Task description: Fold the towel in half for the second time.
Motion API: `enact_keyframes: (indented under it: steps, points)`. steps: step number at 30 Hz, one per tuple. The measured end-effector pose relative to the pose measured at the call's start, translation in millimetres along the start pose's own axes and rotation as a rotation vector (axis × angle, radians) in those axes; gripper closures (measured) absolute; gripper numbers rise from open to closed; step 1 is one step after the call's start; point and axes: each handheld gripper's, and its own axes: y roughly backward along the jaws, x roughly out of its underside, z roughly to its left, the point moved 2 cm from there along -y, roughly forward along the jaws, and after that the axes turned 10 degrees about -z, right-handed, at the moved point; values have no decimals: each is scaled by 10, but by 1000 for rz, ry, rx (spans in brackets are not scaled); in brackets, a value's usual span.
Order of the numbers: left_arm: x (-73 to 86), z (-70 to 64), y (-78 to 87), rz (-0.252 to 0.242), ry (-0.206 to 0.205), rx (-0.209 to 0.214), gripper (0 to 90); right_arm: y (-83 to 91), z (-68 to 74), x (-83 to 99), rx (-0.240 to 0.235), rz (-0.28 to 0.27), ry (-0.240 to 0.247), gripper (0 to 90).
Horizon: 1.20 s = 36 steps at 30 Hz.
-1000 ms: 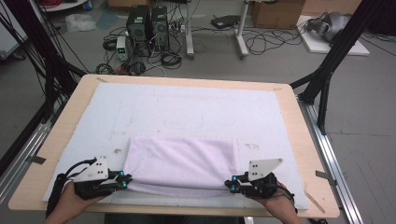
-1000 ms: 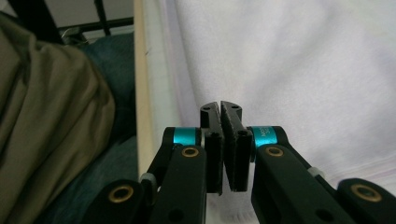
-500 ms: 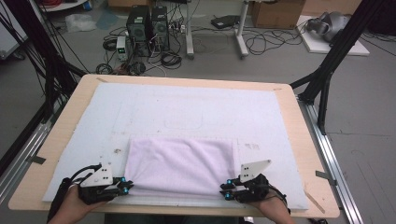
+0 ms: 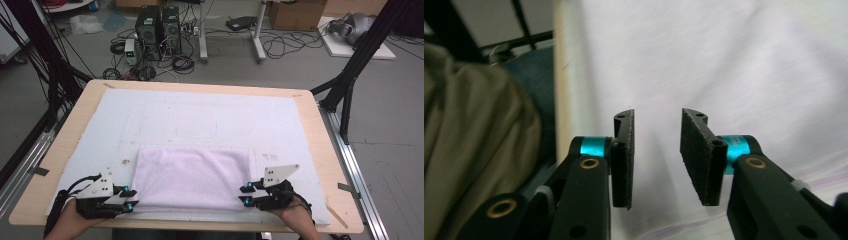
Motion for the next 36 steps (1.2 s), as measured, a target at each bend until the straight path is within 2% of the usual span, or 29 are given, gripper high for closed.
enact_keyframes:
  steps: [4, 10, 13, 18, 22, 26, 29, 32, 36]
  points:
    - [-122, 178, -12, -36, 14, -39, 626, 11, -192, -141, 53, -44, -3, 655]
    - [-239, 508, -181, -74, 56, -92, 625, -116, -533, -285, 135, -35, 2, 666]
    - [-289, 673, -286, -82, 81, -116, 623, -178, -703, -342, 159, -32, -3, 663]
    - [-359, 959, -461, -86, 137, -169, 535, -237, -987, -355, 200, -18, -44, 593]
    - [-333, 1142, -592, -80, 171, -216, 506, -255, -1154, -278, 205, -31, -108, 529]
    - [-165, 1287, -682, -1, 239, -227, 500, -302, -1244, -181, 205, 0, -140, 510]
    - [-44, 1322, -721, 82, 247, -241, 515, -335, -1244, -119, 212, 28, -144, 540]
    - [1, 1284, -703, 56, 222, -255, 524, -381, -1219, -33, 215, 69, -134, 548]
    - [0, 1281, -706, 58, 221, -249, 490, -371, -1206, -7, 222, 51, -144, 550]
